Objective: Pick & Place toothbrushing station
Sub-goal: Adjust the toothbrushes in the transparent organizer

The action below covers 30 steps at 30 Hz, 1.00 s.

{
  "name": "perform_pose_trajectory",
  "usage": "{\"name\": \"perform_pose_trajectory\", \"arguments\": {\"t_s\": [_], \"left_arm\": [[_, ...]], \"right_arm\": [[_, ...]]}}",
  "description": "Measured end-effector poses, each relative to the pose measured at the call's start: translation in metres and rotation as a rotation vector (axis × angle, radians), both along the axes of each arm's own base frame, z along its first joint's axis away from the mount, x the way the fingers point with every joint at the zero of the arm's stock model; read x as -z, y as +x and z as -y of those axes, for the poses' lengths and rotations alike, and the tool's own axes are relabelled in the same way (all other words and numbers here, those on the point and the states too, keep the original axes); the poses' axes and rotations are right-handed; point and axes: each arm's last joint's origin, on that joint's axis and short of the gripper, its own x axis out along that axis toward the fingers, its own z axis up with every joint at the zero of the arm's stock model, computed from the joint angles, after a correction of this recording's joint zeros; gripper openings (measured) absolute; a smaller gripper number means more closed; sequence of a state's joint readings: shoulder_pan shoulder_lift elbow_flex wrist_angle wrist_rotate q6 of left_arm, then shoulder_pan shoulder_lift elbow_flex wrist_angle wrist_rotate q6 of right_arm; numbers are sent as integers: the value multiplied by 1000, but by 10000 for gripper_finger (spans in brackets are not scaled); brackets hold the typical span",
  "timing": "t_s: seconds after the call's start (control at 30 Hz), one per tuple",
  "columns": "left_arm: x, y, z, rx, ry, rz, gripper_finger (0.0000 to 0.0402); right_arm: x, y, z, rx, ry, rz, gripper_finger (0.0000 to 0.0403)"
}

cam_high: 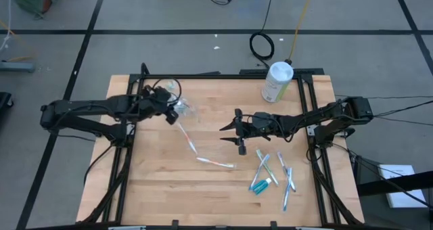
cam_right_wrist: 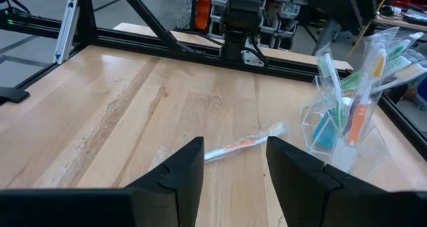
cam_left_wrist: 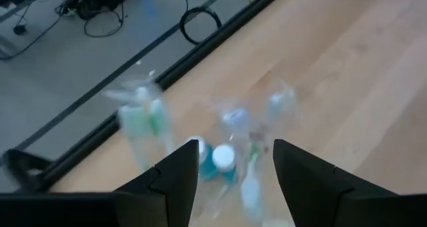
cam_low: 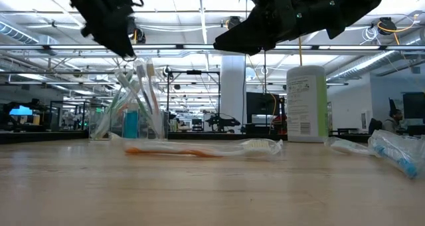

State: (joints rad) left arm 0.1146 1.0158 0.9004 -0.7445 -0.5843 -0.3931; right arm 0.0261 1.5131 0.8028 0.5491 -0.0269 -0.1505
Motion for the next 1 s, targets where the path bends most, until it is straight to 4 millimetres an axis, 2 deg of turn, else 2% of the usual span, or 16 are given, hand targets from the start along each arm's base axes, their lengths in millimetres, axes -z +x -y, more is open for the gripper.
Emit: {"name": "perform_pose_trajectory", "arguments": {"t_s": [0.13,0.23,0.33,0.5,0.6,0.8,1.0], "left_arm": [[-22,-18,6,-17,-43,-39,192],[-12,-30,11,-37,-136,-132,163],[12,-36,17,-74,-176,-207,127],[56,-28,20,-125,-146,-136,83],[68,-16,19,-70,-118,-64,58],[62,-1,10,-45,-37,49,7],[52,7,-3,-33,23,149,9]], "right_arm": [[0,0,0,-4,-18,0,155],[0,0,0,-4,-19,0,155],[0,0,0,-4,-19,0,155],[0,0,0,-5,-19,1,155],[0,0,0,-4,-18,1,155],[0,0,0,-4,-18,3,155],[0,0,0,-4,-18,1,155]]}}
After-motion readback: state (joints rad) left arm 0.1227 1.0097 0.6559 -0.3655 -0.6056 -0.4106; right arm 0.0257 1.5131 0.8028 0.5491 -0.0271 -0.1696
